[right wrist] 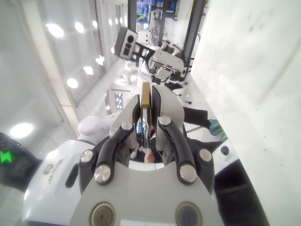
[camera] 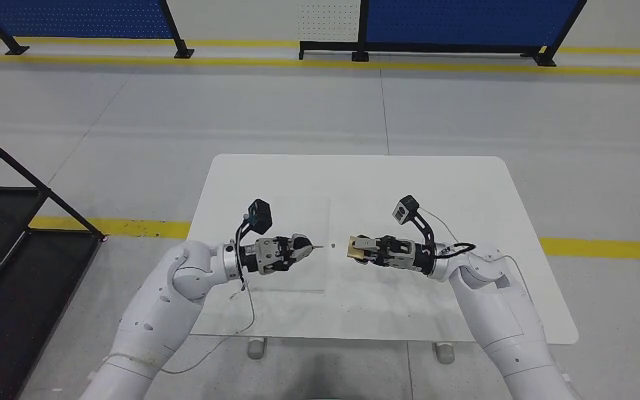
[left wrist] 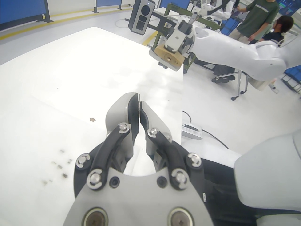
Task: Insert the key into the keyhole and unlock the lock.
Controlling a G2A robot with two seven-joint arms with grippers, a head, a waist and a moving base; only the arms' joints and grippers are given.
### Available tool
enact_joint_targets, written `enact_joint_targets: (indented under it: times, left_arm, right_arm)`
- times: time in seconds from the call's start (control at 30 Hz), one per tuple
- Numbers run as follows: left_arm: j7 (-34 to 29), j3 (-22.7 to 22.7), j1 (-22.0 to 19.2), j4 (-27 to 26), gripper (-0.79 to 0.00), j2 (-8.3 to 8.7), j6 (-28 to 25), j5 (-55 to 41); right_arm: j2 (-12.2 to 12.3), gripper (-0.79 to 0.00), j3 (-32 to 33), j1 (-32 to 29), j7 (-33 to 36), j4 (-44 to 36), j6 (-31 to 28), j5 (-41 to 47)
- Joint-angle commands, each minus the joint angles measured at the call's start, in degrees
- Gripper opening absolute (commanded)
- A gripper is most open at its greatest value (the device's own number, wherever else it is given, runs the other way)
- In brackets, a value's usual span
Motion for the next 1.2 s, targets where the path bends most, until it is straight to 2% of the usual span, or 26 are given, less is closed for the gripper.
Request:
enact_joint_targets:
  times: [0.0, 0.3, 0.43, 0.57, 0.63, 0.7, 0.83, 0.97, 1.1, 1.17]
  left_arm:
    - [-0.1, 0.0, 0.0, 0.0, -0.785, 0.01, 0.0, -0.5]
    - [-0.3, -0.1, 0.0, 0.0, -0.785, 0.02, 0.3, 0.0]
    - [3.3, -0.9, 0.4, -0.4, -0.785, 0.11, 1.2, 7.2]
    - [12.4, -1.6, 0.6, -0.4, -0.785, 0.08, 0.0, 20.2]
    - [19.7, -1.6, 0.7, -0.8, -0.785, 0.04, 0.0, 28.6]
    - [28.0, -1.5, 0.6, -1.3, -0.785, 0.11, 2.2, 39.4]
    - [49.0, 1.2, 0.7, 0.3, -0.785, 0.85, 12.8, 64.4]
    - [69.1, 4.7, -1.0, 6.6, -0.785, 1.97, 27.1, 84.7]
    - [79.1, 6.9, -3.7, 11.6, -0.785, 2.38, 39.2, 94.4]
    - [81.0, 7.6, -4.9, 13.3, -0.785, 2.42, 43.6, 97.1]
  right_arm:
    - [0.0, -0.785, 0.0, 0.0, 0.0, 0.0, 0.0, 0.0]
    - [0.0, -0.785, 0.0, 0.0, 0.0, 0.0, 0.0, 0.0]
    - [0.0, -0.785, 0.0, 0.0, 0.0, 0.0, 0.0, 0.0]
    - [0.0, -0.785, 0.0, 0.0, 0.0, 0.0, 0.0, 0.0]
    - [0.0, -0.785, 0.0, 0.0, 0.0, 0.0, 0.0, 0.0]
    - [0.0, -0.785, 0.0, 0.0, 0.0, 0.0, 0.0, 0.0]
    - [0.0, -0.785, 0.0, 0.0, 0.0, 0.0, 0.0, 0.0]
    - [0.0, -0.785, 0.0, 0.0, 0.0, 0.0, 0.0, 0.0]
    - [0.0, -0.785, 0.0, 0.0, 0.0, 0.0, 0.0, 0.0]
    - [0.0, -0.785, 0.0, 0.0, 0.0, 0.0, 0.0, 0.0]
